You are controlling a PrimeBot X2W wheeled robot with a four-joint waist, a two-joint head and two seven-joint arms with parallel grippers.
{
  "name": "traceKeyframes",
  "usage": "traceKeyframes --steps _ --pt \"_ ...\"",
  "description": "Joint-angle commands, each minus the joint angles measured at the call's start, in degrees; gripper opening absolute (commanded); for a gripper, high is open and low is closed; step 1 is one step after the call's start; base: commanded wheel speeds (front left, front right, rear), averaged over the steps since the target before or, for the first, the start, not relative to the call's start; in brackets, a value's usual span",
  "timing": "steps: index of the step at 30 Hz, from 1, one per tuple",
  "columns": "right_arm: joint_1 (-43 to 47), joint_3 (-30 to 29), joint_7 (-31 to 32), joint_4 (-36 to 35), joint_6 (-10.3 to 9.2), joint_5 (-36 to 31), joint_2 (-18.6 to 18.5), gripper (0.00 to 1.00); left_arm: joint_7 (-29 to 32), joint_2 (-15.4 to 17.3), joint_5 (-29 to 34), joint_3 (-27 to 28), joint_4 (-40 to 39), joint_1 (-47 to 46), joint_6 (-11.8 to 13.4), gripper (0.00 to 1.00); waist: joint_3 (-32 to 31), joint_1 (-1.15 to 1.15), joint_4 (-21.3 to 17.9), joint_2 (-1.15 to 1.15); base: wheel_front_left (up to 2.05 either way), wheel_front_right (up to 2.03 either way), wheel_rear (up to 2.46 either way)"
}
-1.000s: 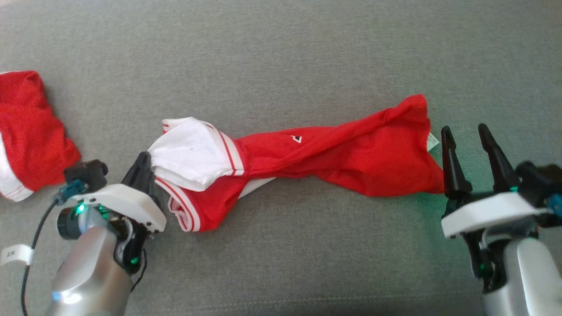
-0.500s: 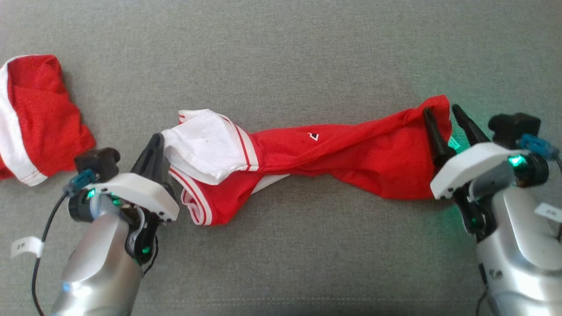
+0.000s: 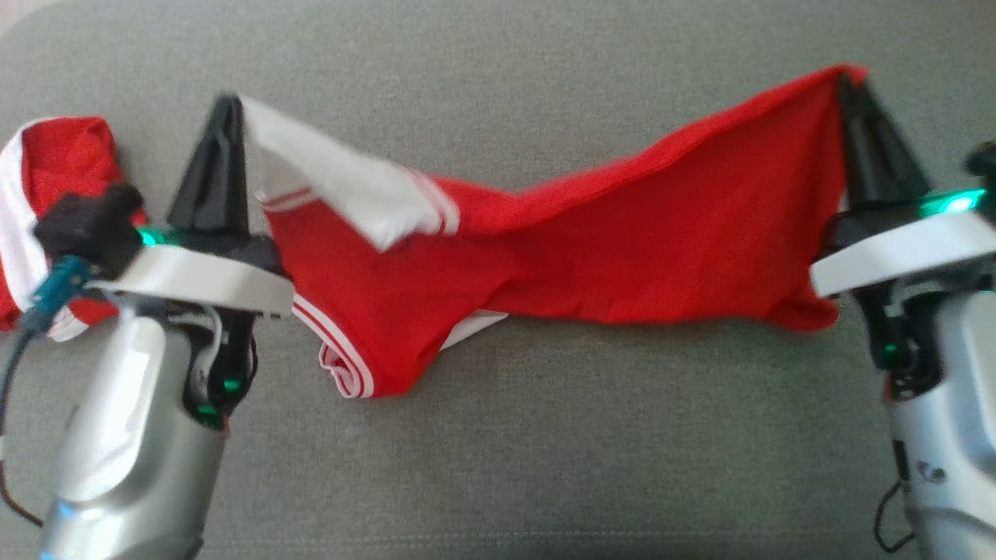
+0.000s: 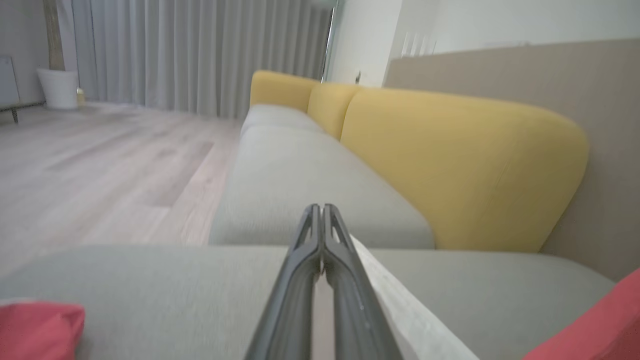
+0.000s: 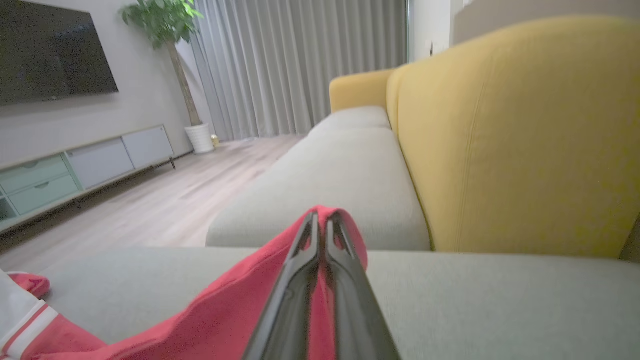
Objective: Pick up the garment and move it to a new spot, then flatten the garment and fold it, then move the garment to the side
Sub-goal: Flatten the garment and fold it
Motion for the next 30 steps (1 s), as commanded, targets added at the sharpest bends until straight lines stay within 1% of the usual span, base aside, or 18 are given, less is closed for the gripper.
traceKeyframes --steps 1,5,9,15,19,23,26,30 --pt "0.36 0.03 -0.25 -4.5 -0.04 -0.25 -0.73 0.0 -0.67 2.27 0.61 2.89 -4.77 -1.37 0.74 0.0 -0.77 0.0 -0.18 0.0 0.0 0.0 0.0" --pt "1.96 -1.78 1.17 -13.31 -0.04 -1.06 -1.07 0.0 0.58 2.97 1.45 3.67 -13.79 -2.05 2.79 0.0 -2.61 0.0 -0.44 0.0 0.0 0.0 0.0" --pt "3.35 -3.98 3.63 -21.29 -0.04 -1.73 -1.18 0.0 2.78 3.76 2.26 4.24 -21.18 -3.68 4.45 0.0 -4.95 0.0 -0.8 0.0 0.0 0.0 0.0" --pt "4.9 -6.82 8.3 -29.02 -0.04 -2.35 -0.1 0.0 6.56 4.77 3.27 4.39 -27.79 -6.26 6.1 0.0 -8.17 0.0 -1.4 0.0 0.0 0.0 0.0" --pt "5.74 -7.56 10.59 -31.35 -0.04 -2.25 0.52 0.0 8.45 4.9 3.48 4.27 -29.51 -7.32 6.92 0.0 -9.52 0.0 -1.56 0.0 0.0 0.0 0.0" --pt "6.13 -7.93 11.76 -32.15 -0.04 -2.07 0.93 0.0 9.77 4.87 3.34 3.8 -29.32 -8.52 7.04 0.0 -10.13 0.0 -1.59 0.0 0.0 0.0 0.0" --pt "5.5 -7.84 12.17 -31.42 -0.04 -1.54 1.22 0.0 10.23 4.52 2.73 3.23 -27.6 -9.9 6.52 0.0 -9.91 0.0 -1.62 0.0 0.0 0.0 0.0" --pt "2.02 -7.33 12.35 -28.06 -0.04 -0.04 0.98 0.0 10.11 3.65 1.66 2.59 -22.92 -13.9 5.24 0.0 -8.37 0.0 -1.57 0.0 0.0 0.0 0.0"
